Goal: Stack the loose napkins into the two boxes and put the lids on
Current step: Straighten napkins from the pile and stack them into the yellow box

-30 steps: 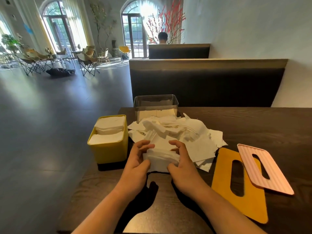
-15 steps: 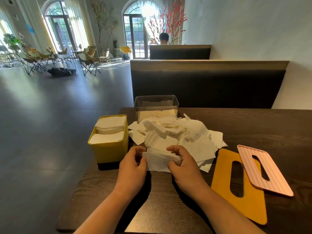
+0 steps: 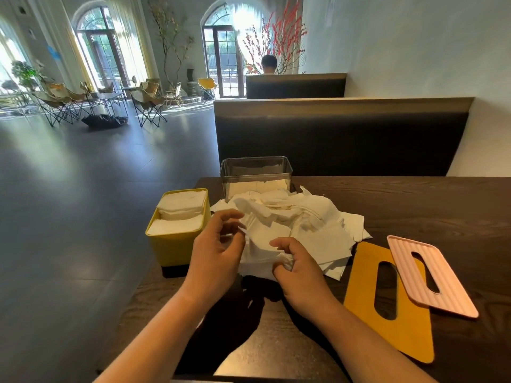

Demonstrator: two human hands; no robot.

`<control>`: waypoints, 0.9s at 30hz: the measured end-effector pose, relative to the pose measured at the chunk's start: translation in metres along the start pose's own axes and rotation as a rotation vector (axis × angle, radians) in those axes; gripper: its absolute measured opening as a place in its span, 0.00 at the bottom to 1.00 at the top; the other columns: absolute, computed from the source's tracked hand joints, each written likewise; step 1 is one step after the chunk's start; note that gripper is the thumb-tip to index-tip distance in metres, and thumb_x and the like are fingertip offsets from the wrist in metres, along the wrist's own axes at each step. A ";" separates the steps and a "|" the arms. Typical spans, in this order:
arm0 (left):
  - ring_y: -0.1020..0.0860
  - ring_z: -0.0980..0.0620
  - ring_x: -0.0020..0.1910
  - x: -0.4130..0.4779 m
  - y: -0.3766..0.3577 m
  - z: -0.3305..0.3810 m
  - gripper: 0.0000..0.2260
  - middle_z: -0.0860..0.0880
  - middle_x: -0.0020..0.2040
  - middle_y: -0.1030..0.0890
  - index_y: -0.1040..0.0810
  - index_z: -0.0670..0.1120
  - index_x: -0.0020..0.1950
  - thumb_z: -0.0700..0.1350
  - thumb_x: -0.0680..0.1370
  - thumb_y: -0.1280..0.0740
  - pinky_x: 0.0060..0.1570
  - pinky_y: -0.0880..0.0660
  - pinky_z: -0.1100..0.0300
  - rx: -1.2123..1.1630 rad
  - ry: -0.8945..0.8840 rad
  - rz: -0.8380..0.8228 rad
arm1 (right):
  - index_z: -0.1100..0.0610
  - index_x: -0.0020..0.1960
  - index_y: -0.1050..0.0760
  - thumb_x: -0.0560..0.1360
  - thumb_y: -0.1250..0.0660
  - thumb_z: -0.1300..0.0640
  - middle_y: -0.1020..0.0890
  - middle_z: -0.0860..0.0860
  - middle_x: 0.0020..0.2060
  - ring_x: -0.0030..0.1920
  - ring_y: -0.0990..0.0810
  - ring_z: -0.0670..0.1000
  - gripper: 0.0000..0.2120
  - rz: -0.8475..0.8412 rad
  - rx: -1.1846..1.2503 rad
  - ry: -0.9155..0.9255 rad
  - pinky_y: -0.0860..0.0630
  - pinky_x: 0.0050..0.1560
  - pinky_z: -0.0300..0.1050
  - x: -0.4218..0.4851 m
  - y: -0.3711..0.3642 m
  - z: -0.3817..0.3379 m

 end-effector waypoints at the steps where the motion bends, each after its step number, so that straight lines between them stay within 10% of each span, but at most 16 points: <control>1: 0.18 0.59 0.56 0.003 -0.001 0.009 0.15 0.60 0.53 0.17 0.23 0.58 0.61 0.38 0.82 0.31 0.59 0.18 0.53 0.000 -0.022 0.000 | 0.42 0.61 0.24 0.80 0.34 0.64 0.19 0.43 0.57 0.56 0.20 0.45 0.18 -0.003 0.004 -0.005 0.23 0.47 0.34 0.000 -0.001 0.000; 6: 0.17 0.55 0.51 0.013 -0.001 0.060 0.12 0.62 0.49 0.18 0.21 0.58 0.56 0.39 0.83 0.32 0.51 0.17 0.58 -0.082 -0.115 -0.041 | 0.41 0.60 0.25 0.82 0.35 0.62 0.21 0.43 0.58 0.56 0.21 0.45 0.16 0.003 -0.020 -0.015 0.27 0.45 0.30 0.002 0.002 0.001; 12: 0.18 0.58 0.45 -0.011 -0.019 0.039 0.09 0.59 0.47 0.17 0.17 0.56 0.51 0.41 0.82 0.32 0.44 0.21 0.67 0.003 0.037 -0.181 | 0.38 0.60 0.24 0.82 0.36 0.59 0.18 0.45 0.56 0.57 0.18 0.50 0.15 -0.011 -0.021 -0.036 0.18 0.58 0.55 0.009 -0.001 0.006; 22: 0.18 0.60 0.44 -0.019 -0.027 -0.030 0.06 0.54 0.46 0.16 0.17 0.52 0.50 0.41 0.82 0.31 0.38 0.23 0.70 0.082 0.264 0.001 | 0.42 0.61 0.24 0.79 0.39 0.30 0.20 0.36 0.54 0.52 0.23 0.34 0.20 -0.041 0.155 -0.014 0.27 0.49 0.31 -0.005 0.006 -0.014; 27: 0.20 0.61 0.50 -0.015 -0.025 -0.037 0.10 0.54 0.54 0.18 0.23 0.54 0.59 0.41 0.81 0.29 0.42 0.25 0.70 0.130 0.251 -0.007 | 0.36 0.57 0.26 0.78 0.35 0.63 0.21 0.45 0.59 0.48 0.19 0.47 0.21 0.016 0.031 -0.006 0.22 0.46 0.41 0.001 0.002 -0.002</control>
Point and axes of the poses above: each hand's wrist, its own x-axis towards the middle knuckle, its own y-axis out of the back of the hand, z = x × y, the point moved 4 cm from there along x, towards the middle knuckle
